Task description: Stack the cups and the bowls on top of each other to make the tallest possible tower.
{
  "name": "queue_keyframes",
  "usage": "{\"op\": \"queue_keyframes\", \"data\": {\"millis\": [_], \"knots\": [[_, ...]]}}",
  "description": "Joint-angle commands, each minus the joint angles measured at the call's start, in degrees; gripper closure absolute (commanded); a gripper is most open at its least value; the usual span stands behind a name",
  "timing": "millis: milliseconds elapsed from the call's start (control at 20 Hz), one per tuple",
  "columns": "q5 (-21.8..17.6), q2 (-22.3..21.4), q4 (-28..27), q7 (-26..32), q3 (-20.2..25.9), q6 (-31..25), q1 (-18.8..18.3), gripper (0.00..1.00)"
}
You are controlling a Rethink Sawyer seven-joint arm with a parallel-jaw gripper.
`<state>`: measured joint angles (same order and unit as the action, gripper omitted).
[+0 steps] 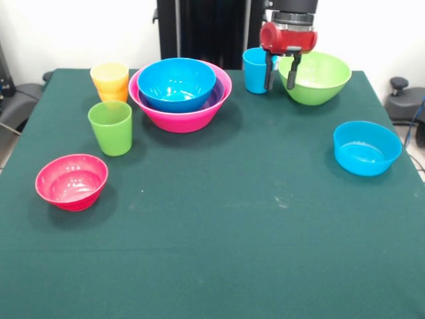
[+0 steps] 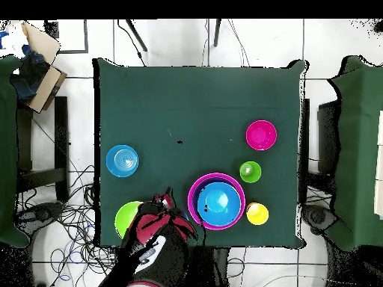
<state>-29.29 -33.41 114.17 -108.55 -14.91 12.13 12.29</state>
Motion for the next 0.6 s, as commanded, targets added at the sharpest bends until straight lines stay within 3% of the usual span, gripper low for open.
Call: {"op": "queue_keyframes", "data": {"millis": [50, 300, 600], "knots": [[0.9, -4.1, -0.2, -7.0, 5.1, -1.0, -0.5, 0.0], [0.3, -8.6, 2.7, -6.8, 6.8, -4.3, -1.5, 0.0], [0.8, -10.4, 4.4, -6.9, 6.7, -5.3, -1.0, 0.0]]}}
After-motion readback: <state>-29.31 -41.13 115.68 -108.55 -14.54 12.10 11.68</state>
